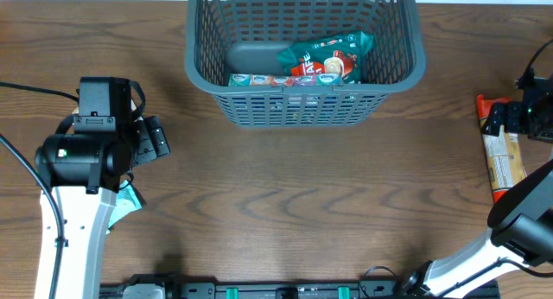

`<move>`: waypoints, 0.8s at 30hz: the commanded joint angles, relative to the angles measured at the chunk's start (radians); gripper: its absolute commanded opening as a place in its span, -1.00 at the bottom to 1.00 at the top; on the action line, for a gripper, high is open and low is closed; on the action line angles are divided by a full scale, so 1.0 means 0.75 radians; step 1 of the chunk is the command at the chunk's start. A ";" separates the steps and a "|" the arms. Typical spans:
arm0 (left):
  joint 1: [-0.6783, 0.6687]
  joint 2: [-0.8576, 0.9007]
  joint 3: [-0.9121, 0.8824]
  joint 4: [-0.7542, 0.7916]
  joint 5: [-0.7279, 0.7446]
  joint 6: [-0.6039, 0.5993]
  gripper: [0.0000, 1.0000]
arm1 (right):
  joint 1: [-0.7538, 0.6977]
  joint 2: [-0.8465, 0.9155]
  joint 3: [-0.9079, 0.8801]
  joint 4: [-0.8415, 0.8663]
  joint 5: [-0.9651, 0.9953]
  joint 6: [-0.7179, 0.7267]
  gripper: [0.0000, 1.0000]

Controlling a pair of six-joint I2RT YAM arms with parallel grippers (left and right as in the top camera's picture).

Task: Pack container
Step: 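Close the right gripper on the spaghetti pack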

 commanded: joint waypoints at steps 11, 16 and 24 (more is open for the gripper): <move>0.007 -0.004 -0.009 0.000 -0.025 0.011 0.97 | -0.090 0.136 0.011 0.030 0.044 -0.047 0.98; 0.007 -0.004 -0.009 0.000 -0.025 0.011 0.97 | -0.122 0.195 0.011 0.039 0.006 -0.062 0.92; 0.007 -0.004 -0.009 0.000 -0.025 0.012 0.97 | -0.158 0.298 0.011 0.055 -0.024 -0.062 0.86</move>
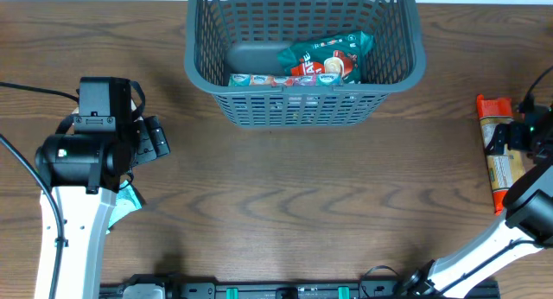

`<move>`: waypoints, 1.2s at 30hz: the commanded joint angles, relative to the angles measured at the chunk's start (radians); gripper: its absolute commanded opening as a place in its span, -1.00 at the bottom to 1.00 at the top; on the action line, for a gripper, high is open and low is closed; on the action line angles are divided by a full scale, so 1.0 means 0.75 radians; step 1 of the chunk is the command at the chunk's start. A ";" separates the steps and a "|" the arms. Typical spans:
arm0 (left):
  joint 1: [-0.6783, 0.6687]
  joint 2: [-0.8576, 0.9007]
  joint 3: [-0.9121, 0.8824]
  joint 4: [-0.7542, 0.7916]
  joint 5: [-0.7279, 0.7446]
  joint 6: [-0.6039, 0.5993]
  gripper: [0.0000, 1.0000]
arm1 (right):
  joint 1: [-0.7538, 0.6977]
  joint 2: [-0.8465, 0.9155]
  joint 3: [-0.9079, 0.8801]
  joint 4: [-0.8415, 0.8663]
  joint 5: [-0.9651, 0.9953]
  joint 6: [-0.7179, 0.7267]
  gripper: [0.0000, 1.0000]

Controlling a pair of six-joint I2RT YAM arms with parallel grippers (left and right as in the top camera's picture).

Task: Pack container
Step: 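Close the right gripper on the spaghetti pack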

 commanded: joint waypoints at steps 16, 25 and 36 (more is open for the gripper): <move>0.007 -0.004 -0.009 0.001 -0.025 0.012 0.96 | -0.048 0.090 0.006 0.108 -0.028 -0.023 0.85; 0.007 -0.004 -0.009 0.001 -0.025 0.011 0.97 | -0.051 0.192 0.006 0.108 -0.089 -0.024 0.83; 0.007 -0.004 -0.009 0.001 -0.025 0.011 0.97 | -0.035 0.264 0.006 0.103 -0.129 -0.022 -0.97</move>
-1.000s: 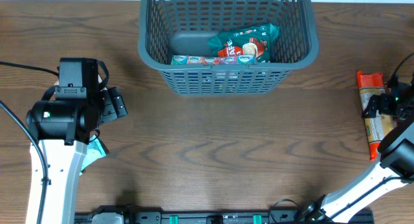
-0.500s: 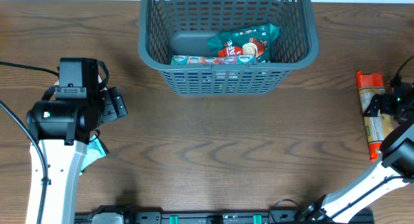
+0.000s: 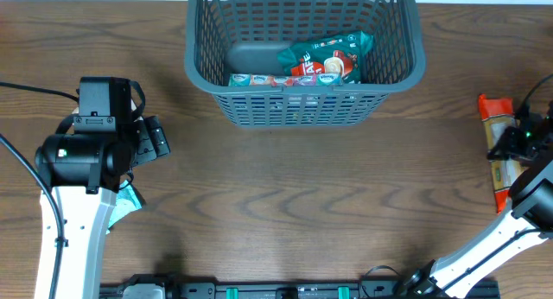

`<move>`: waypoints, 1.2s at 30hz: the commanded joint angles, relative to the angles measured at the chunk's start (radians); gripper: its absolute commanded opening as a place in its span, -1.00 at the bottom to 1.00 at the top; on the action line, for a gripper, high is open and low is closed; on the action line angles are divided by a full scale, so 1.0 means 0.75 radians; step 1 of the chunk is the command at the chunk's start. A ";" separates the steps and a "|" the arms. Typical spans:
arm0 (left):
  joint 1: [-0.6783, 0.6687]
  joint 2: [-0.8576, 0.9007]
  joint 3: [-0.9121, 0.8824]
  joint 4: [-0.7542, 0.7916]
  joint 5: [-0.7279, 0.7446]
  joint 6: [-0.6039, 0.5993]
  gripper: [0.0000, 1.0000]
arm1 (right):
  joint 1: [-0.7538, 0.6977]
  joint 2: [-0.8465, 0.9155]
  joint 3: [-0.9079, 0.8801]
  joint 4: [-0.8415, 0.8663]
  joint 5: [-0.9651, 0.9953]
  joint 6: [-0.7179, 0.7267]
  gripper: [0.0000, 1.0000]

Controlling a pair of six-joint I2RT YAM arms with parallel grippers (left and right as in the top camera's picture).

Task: Pack container
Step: 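Close the right gripper on the spaghetti pack, then lift the spaghetti pack with the right gripper over the basket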

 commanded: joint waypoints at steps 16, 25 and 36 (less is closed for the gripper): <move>0.007 -0.004 -0.009 0.001 -0.025 0.012 0.97 | 0.154 -0.125 0.016 0.022 -0.143 0.110 -0.97; 0.007 -0.004 -0.009 0.001 -0.025 0.012 0.96 | 0.390 -0.485 0.269 0.014 -0.149 0.207 -0.98; 0.007 -0.004 -0.009 0.001 -0.025 0.011 0.97 | 0.772 -0.735 0.800 -0.018 -0.315 0.087 -0.98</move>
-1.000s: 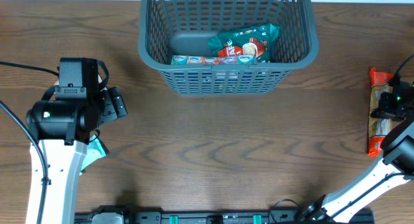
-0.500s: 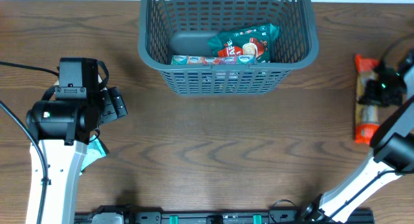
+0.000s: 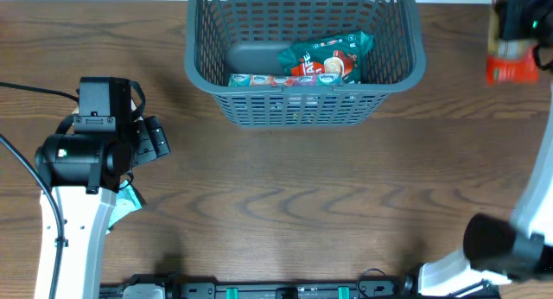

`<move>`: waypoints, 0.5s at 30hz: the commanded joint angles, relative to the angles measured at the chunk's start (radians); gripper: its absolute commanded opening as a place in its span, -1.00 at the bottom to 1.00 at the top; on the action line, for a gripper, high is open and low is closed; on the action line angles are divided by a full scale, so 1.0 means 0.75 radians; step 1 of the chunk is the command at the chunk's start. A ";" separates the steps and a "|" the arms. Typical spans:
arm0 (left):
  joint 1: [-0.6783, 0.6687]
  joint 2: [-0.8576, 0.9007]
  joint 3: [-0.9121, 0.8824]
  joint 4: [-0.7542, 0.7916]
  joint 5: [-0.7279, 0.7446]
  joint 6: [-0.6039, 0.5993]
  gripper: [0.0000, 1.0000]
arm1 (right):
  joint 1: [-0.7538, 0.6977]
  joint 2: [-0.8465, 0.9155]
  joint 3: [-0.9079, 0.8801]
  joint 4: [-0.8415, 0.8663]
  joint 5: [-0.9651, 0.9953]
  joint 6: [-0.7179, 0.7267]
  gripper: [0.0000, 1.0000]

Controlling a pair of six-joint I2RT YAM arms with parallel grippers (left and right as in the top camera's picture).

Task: Pack container
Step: 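Lift the spaghetti pack with the right gripper over the basket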

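The grey mesh basket [image 3: 302, 100] stands at the back centre and holds a teal snack bag [image 3: 333, 53], a grey item [image 3: 251, 57] and a strip of small colourful packets [image 3: 285, 79]. My right gripper [image 3: 518, 22] is raised at the far right beside the basket, blurred. It is shut on a red-and-tan packet [image 3: 510, 67] that hangs clear of the table. My left gripper [image 3: 155, 137] hangs at the left side, nothing visible in it. Its jaws cannot be made out. A teal packet [image 3: 130, 200] peeks out from under the left arm.
The left arm's white link [image 3: 73, 230] runs along the left edge down to the front. The right arm's base [image 3: 492, 247] sits at the front right corner. A black rail [image 3: 285, 290] lines the front edge of the brown table [image 3: 285, 195].
The red-and-tan packet lay on the table at the right edge with my right gripper on it. Now the gripper holds it lifted, farther back, level with the basket. The left arm has not moved.
My right gripper stood over the upper end of the packet lying at the right edge. Then it was lower along the packet, then down on its middle. Now the packet is off the table in the gripper near the basket's right side. The left arm stayed still.
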 commanded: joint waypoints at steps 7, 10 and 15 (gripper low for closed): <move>0.007 -0.004 -0.009 0.001 -0.025 0.011 0.97 | 0.536 -0.052 0.224 0.037 -0.109 -0.282 -0.98; 0.007 -0.004 -0.009 0.001 -0.025 0.011 0.97 | 0.681 -0.034 0.224 0.071 -0.109 -0.347 -0.98; 0.007 -0.004 -0.009 0.001 -0.025 0.011 0.97 | 0.791 0.013 0.224 0.025 -0.176 -0.415 -0.98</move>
